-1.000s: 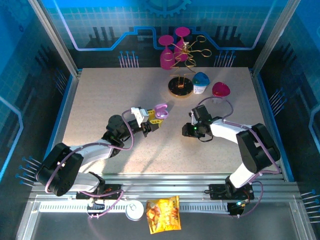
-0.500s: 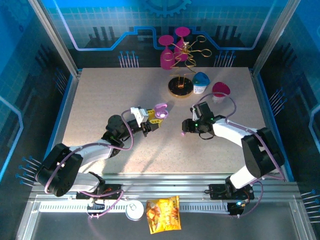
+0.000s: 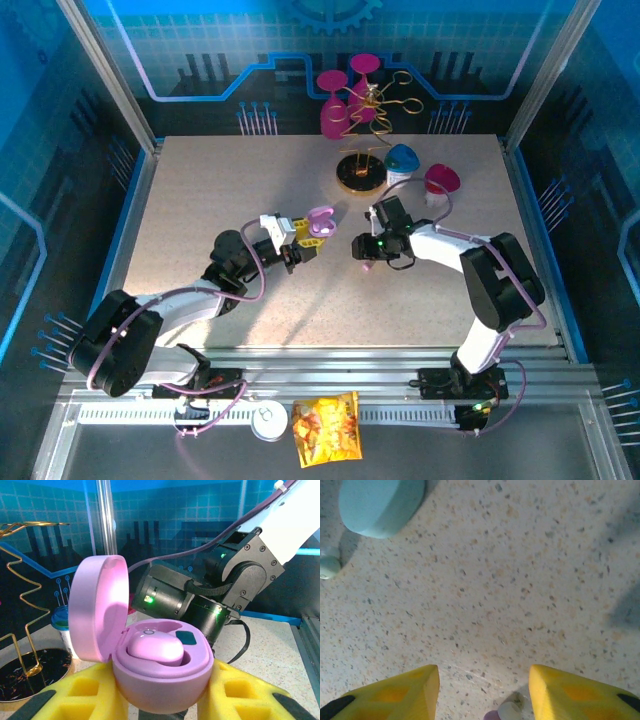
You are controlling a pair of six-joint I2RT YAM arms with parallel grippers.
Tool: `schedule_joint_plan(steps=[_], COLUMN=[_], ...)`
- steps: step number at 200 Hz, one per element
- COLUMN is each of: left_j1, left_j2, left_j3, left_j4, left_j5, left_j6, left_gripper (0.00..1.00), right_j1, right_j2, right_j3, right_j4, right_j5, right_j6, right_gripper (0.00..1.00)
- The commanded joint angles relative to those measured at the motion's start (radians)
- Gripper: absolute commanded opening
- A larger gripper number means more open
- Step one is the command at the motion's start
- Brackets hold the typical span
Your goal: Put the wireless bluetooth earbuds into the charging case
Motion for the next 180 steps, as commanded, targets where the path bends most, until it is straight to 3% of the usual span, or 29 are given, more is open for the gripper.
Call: schedule_joint_plan(steps=[1, 66, 180], left_j1=[0.008, 0.008, 0.006], left_j2=[-0.018, -0.051, -0.065], left_j3=[-0.005, -0.006, -0.003], left_j4=[0.007, -0.021, -0.008], left_j5=[0.003, 0.001, 0.014], left_j6=[0.012, 0.014, -0.014], left_gripper=[0.22, 0.22, 0.22], right_j1=[0.012, -0.006, 0.04], right_j2=[0.028, 0.088, -0.173], right_j3=[0.047, 0.032, -0.244], right_j4=[-0.002, 0.015, 0.008], right_j5=[-0.014, -0.117, -0.173], right_j6=[-0.034, -0.019, 0.044], right_gripper=[0.5, 0.5, 0.44])
